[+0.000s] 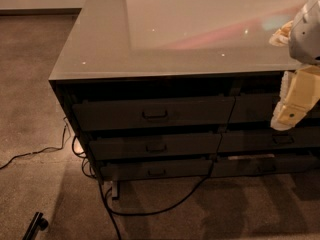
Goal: Open top drawer
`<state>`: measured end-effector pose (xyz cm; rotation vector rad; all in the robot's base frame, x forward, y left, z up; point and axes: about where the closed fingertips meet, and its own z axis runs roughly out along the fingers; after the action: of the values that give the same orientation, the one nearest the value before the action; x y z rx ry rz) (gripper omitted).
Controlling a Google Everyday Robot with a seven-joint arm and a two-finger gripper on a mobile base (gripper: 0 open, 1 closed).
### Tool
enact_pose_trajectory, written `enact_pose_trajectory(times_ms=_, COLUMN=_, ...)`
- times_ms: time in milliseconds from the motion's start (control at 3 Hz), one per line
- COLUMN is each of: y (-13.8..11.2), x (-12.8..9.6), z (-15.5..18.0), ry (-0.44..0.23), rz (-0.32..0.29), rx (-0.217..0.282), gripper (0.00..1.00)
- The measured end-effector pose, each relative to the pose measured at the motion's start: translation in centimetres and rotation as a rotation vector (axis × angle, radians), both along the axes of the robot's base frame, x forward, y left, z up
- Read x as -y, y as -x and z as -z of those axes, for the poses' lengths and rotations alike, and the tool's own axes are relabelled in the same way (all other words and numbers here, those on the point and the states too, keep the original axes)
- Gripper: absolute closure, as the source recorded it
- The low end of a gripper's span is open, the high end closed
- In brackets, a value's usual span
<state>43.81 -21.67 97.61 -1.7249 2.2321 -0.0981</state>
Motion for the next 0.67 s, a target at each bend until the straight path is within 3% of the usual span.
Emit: enact_pose_trajectory(times_ms=667, y=-1.2, x=-0.7, z=1.0, ry=-0.030, rz=-0.026, rx=0.018, gripper=0.00)
